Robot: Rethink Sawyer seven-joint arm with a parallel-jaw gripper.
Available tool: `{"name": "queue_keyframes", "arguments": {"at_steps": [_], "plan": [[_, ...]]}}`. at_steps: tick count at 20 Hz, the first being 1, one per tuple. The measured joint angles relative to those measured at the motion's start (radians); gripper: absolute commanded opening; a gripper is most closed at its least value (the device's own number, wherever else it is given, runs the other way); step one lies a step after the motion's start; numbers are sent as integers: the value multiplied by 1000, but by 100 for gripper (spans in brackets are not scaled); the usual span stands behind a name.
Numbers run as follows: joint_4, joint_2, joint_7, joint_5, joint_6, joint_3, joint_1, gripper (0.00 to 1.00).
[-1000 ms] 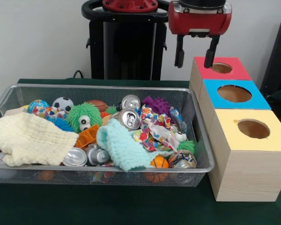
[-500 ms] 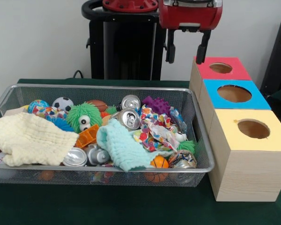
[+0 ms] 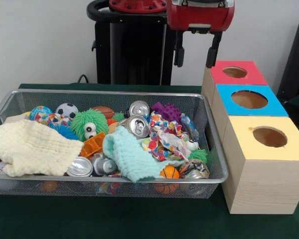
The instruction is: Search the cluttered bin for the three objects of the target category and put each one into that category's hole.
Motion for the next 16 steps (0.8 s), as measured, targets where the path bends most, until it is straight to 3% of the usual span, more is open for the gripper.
{"name": "queue_keyframes", "arguments": {"at_steps": [16], "plan": [[91,-45,0,-6,-5,10,-78,100]]}}
